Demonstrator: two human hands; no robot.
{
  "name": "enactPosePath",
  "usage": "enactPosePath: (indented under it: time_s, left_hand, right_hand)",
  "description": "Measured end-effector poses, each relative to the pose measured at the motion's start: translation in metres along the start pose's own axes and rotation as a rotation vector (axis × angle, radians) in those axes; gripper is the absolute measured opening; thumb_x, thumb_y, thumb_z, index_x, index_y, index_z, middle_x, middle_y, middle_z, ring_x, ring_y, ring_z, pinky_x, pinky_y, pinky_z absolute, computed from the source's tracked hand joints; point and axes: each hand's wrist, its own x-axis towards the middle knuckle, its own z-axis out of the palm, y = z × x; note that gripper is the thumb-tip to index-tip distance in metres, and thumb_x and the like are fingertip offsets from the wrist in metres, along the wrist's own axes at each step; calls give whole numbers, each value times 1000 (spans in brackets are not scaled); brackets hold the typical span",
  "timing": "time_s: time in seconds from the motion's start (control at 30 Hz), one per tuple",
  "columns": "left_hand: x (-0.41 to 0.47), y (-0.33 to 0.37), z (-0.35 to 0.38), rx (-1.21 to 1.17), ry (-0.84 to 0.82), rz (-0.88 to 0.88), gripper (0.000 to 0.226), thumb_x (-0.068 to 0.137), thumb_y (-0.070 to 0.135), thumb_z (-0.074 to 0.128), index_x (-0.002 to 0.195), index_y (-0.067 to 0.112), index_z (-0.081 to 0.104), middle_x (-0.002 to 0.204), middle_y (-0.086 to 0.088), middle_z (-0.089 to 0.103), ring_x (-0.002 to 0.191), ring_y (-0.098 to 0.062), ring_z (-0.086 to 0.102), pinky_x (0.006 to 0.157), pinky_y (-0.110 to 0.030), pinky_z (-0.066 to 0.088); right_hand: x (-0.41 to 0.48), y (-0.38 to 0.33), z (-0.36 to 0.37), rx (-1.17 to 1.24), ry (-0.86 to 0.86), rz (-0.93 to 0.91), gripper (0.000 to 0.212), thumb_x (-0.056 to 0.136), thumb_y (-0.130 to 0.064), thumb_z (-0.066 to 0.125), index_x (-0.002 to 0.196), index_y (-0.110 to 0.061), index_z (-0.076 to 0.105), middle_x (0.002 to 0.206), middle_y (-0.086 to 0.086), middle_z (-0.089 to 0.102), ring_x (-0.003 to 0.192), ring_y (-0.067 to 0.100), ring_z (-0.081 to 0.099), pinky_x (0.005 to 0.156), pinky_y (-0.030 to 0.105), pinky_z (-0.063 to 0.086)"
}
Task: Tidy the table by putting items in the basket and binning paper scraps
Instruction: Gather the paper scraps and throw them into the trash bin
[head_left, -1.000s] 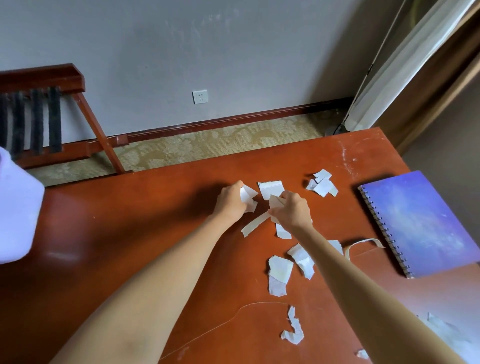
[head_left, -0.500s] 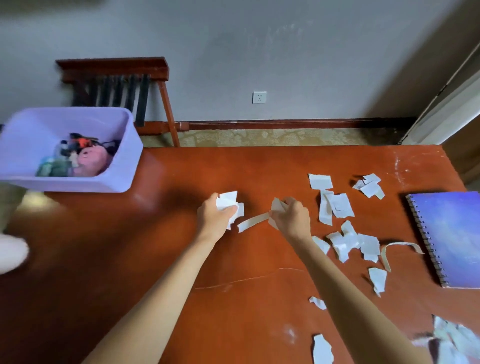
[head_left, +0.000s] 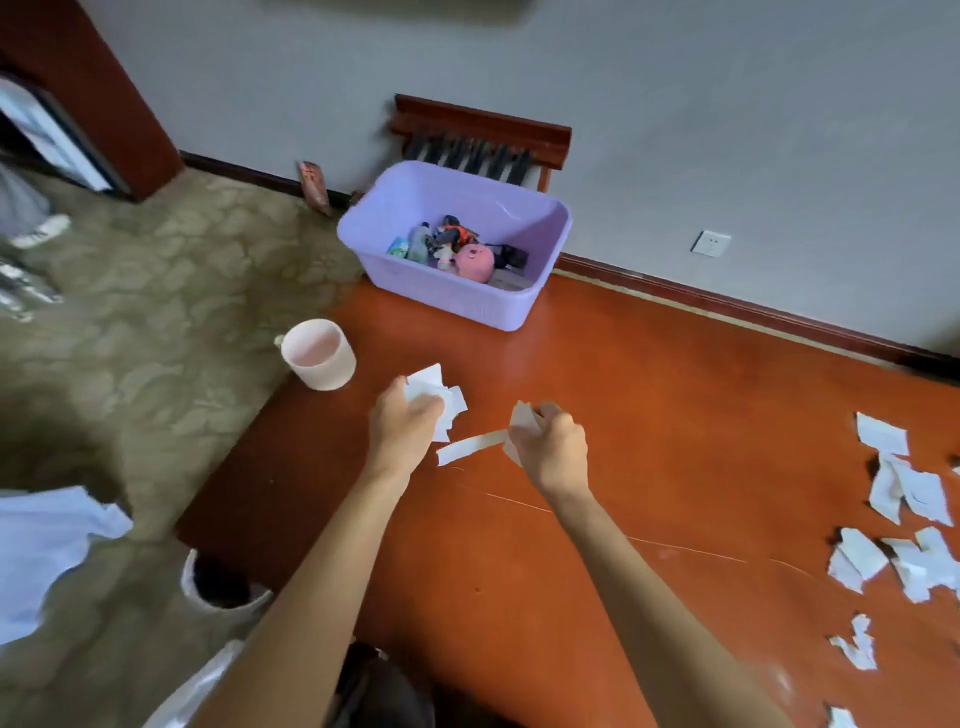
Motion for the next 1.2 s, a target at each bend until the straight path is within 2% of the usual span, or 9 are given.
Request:
enactPosePath:
  time_s: [0.1,0.23,0.33,0.47,0.67,0.9,1.0,1.07,1.2]
  left_hand:
    - [29,-34,-65,-28,20,-34,38,89,13,54,125,4,50,121,-12,59,104,-23,57,78,-29,43]
    - [66,-81,-145,7,16,-117,30,86,13,53,114,2,54,103,-14,62,89,-25,58,73,-33,45]
    - [91,-125,-202,-10,75,-220,31,83,12,53,111,-1,55,96,-18,62,87,-33,61,67,-34,46]
    - [125,-177,-260,17,153,-318,36,86,11,54,119,-4,53,105,-19,61,82,-23,51,54,-26,34]
    - [172,-262,-283,-54,182,-406,42,87,14,54,129,6,50,111,-16,64,79,-19,53,50,-18,34]
    - [218,-381,-288,-64,177,-616,41,89,7,49,129,3,50,110,-16,65,90,-26,62,61,-25,45]
    - [229,-442,-284,-37,129,-722,42,90,7,45,132,6,48,121,-16,61,106,-31,60,83,-34,52]
    - [236,-482,-281,-36,110,-777,43,91,4,43,134,5,44,125,-17,57,114,-31,55,93,-37,47]
    - [259,-553,-268,-56,78,-863,34,94,3,40,126,3,49,126,-18,54,102,-29,54,75,-29,39]
  right_hand:
    - [-15,-40,71,-16,-44,-42,20,88,-9,51,69,-6,44,57,3,51,48,21,39,43,21,33]
    - [-33,-89,169,-54,-131,-58,8,87,-9,51,81,-5,55,67,6,57,59,25,50,48,25,37]
    - [-42,-123,241,-87,-235,-60,17,85,-10,49,93,-1,61,89,16,69,83,35,64,71,39,51]
    - [-45,-153,319,-159,-291,-93,26,91,-18,46,108,-3,60,103,20,68,98,39,62,83,42,49]
    - [-29,-155,426,-386,-459,-186,30,93,-11,41,120,-5,52,105,17,64,94,31,61,70,35,47]
    - [0,-115,545,-700,-652,-206,23,90,-3,44,110,1,53,103,16,60,99,34,59,70,30,40]
    - [16,-91,600,-871,-803,-134,7,91,-7,44,87,-2,46,69,4,43,78,26,49,66,29,38]
    - [22,-69,635,-946,-854,-82,12,91,-8,45,79,-4,45,66,2,38,66,22,46,56,28,36]
    - [28,-20,695,-1060,-916,-68,21,90,-4,45,69,-4,41,69,5,40,70,24,47,69,29,38]
